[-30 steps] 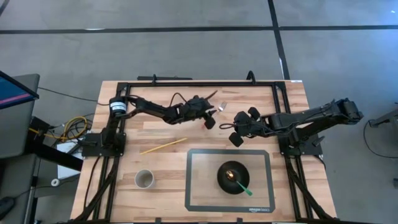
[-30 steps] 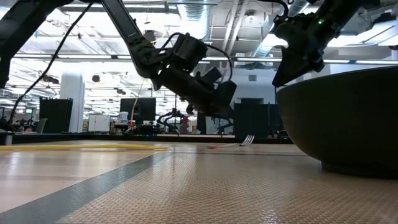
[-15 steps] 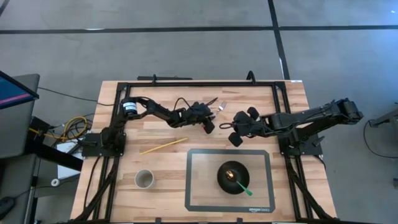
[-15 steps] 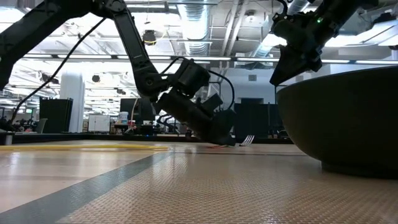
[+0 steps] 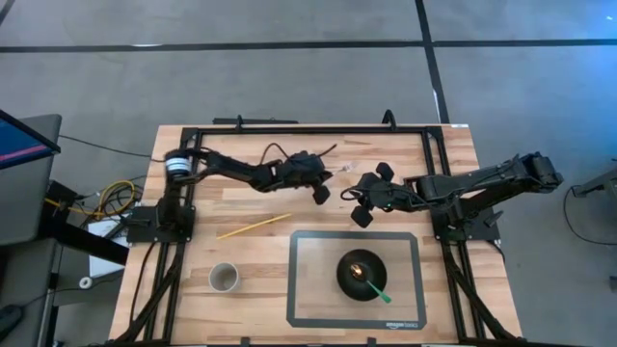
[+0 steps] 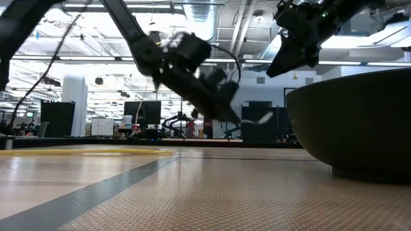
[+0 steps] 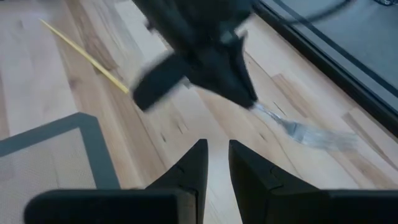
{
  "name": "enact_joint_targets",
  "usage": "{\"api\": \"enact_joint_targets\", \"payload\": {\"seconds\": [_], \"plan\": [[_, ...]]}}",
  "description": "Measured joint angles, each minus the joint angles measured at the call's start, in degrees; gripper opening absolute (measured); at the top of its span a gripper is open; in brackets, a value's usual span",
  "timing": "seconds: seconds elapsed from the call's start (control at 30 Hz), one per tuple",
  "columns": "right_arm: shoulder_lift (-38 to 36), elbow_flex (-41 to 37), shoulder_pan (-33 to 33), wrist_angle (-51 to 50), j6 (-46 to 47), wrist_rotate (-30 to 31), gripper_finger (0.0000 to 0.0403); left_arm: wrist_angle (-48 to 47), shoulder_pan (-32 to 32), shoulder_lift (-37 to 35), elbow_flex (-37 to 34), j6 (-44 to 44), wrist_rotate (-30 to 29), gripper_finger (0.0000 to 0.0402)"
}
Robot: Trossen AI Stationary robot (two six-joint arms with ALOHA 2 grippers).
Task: Pick & Place Utensil
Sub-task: Put the orange fork into the black bowl
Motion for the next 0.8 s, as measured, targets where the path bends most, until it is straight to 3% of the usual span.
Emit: {"api": "enact_joint_targets", "payload": {"seconds": [0.27,0.4,0.5,0.63,0.8], "plan": [[0.0,0.0,0.0,-0.3,0.0,-0.9,0.0058,-13.1,-4.9,-21.3,-11.2,1.4,0.4,0.0013],[0.0,0.0,0.1,-0.5,0.1,-10.0,0.0058,-20.9,-9.6,-32.9,-15.7,0.7,6.4,0.0013],[0.0,0.0,1.1,-1.1,0.5,-17.8,0.0058,-25.1,-14.8,-39.4,-16.8,-2.6,7.1,0.0014],[0.0,0.0,4.7,-5.2,4.8,-22.0,0.0058,-25.8,-21.6,-41.7,-15.7,-5.0,6.9,0.0011],[0.0,0.0,12.1,-11.2,16.0,-21.6,0.0058,-25.6,-26.3,-35.4,-11.4,-5.0,6.5,0.0012]]}}
